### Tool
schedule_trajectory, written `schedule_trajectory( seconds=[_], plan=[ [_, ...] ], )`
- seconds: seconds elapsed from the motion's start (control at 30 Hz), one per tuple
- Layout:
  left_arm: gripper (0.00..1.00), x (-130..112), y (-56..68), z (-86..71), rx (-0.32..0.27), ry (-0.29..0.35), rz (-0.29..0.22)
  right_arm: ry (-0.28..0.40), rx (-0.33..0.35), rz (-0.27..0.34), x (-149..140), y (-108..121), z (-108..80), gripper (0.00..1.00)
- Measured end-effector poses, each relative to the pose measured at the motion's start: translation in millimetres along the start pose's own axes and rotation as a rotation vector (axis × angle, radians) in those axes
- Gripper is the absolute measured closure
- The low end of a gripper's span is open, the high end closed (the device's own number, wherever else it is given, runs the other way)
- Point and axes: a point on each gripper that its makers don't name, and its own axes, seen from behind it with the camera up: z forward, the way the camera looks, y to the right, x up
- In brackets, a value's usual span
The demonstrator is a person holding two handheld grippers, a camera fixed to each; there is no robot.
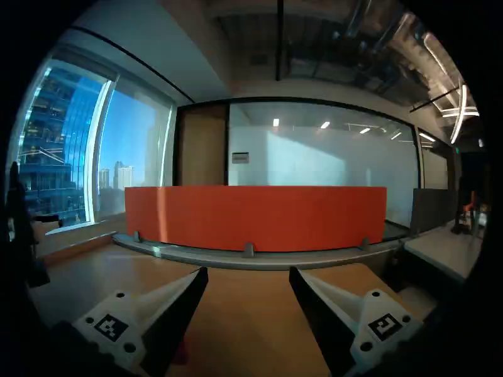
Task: Pour water
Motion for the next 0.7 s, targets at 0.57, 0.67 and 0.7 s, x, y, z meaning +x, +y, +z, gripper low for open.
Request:
schedule_trajectory(
  seconds=[0.57,0.67,0.7],
  plan=[
    [0.03,26,5.9,-2.1,-0.106,0.001,0.000,-0.011,0.102,-0.026,13,-21,-5.0,0.00],
    [0.03,28,13.5,-3.0,-0.152,0.001,0.002,-0.006,0.151,-0.046,16,-33,-6.2,0.00],
    [0.03,29,16.5,-3.3,-0.170,-0.001,0.000,-0.003,0.171,-0.053,18,-38,-7.0,0.00]
  ],
)
